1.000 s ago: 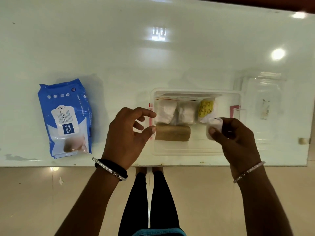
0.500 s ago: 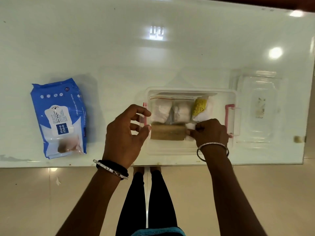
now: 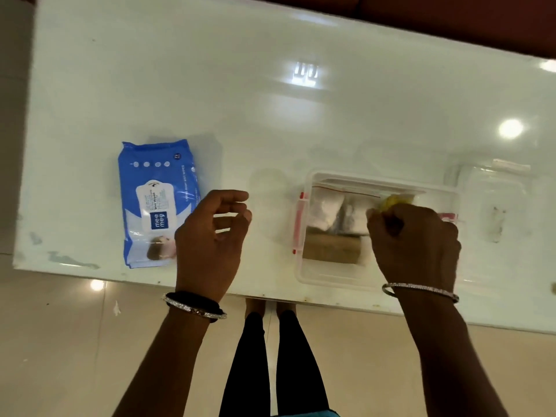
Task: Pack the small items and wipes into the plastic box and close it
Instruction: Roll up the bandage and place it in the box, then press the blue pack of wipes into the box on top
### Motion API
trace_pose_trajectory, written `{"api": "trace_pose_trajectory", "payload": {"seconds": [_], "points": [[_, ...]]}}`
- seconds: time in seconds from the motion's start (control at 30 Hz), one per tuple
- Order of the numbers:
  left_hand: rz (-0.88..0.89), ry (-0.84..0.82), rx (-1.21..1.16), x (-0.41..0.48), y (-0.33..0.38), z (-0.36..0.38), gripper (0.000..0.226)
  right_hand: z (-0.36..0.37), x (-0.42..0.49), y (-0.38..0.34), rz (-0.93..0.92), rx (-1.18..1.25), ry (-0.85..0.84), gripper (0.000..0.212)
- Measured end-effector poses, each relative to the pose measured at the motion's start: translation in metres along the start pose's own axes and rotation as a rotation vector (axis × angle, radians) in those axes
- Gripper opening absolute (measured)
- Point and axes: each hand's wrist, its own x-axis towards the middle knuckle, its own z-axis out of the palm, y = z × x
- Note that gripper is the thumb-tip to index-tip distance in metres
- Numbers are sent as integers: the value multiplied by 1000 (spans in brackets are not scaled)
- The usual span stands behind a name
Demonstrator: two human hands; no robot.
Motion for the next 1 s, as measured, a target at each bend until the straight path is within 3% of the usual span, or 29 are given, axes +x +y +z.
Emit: {"api": "trace_pose_trajectory", "payload": {"seconds": [0.1, 0.2, 0.47, 0.6, 0.67, 0.9, 1.0], "points": [[-32, 125, 2, 2, -12, -21, 16, 5, -1, -40, -246, 256, 116, 25], [-70, 277, 20, -3, -28, -42, 15, 20, -5, -80, -438, 417, 104, 26], [-362, 735, -153, -21, -76, -70, 34, 81, -5, -182, -637, 474, -264, 17], [-734, 643, -578, -21, -98, -64, 46, 110, 11, -224, -651, 381, -339, 30], [-816, 541, -837, -22, -106, -64, 47, 123, 19, -244, -638, 327, -385, 35], [-811, 432, -1125, -19, -113, -61, 37, 148, 36, -287, -553, 204, -713, 22], [-768, 400, -1227, -14, -110, -62, 32, 152, 37, -286, -516, 176, -767, 31]]}}
